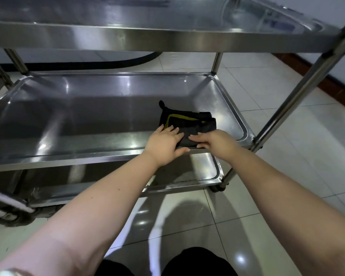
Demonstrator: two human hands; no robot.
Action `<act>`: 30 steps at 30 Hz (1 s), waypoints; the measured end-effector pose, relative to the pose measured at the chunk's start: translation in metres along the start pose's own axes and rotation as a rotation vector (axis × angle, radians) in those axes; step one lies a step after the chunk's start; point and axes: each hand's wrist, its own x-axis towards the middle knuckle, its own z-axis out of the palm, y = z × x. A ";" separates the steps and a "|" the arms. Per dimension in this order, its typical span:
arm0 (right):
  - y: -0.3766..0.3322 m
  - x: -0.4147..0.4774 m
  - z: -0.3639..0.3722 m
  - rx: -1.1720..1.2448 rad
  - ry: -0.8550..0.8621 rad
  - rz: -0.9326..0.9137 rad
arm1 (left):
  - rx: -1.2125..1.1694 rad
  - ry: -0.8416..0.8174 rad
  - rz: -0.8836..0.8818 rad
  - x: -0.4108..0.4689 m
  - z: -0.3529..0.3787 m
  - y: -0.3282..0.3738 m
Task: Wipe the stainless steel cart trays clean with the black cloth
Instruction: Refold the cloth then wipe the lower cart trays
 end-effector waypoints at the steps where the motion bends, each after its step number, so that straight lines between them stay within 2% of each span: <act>1: -0.003 0.002 -0.007 -0.020 0.031 0.003 | 0.011 0.003 0.005 0.001 -0.003 0.001; 6: -0.025 0.017 -0.038 -0.244 0.171 -0.020 | 0.023 0.085 -0.037 0.012 -0.023 -0.004; 9: -0.026 0.027 -0.052 -0.248 0.238 0.023 | 0.003 0.149 -0.040 0.019 -0.049 -0.012; 13: -0.027 0.033 -0.054 -0.220 0.293 0.027 | 0.051 0.143 0.016 0.031 -0.073 -0.020; 17: -0.025 0.024 -0.042 -0.299 0.227 0.013 | 0.133 0.208 0.056 0.024 -0.077 -0.021; 22: -0.036 0.024 -0.060 -0.362 0.460 -0.040 | 0.097 0.401 0.167 0.008 -0.085 -0.024; 26: -0.058 0.023 -0.084 -0.400 0.591 -0.108 | 0.241 0.609 0.208 0.005 -0.105 -0.034; 30: -0.070 0.004 -0.087 -0.382 0.747 -0.226 | 0.222 0.833 0.281 -0.013 -0.108 -0.036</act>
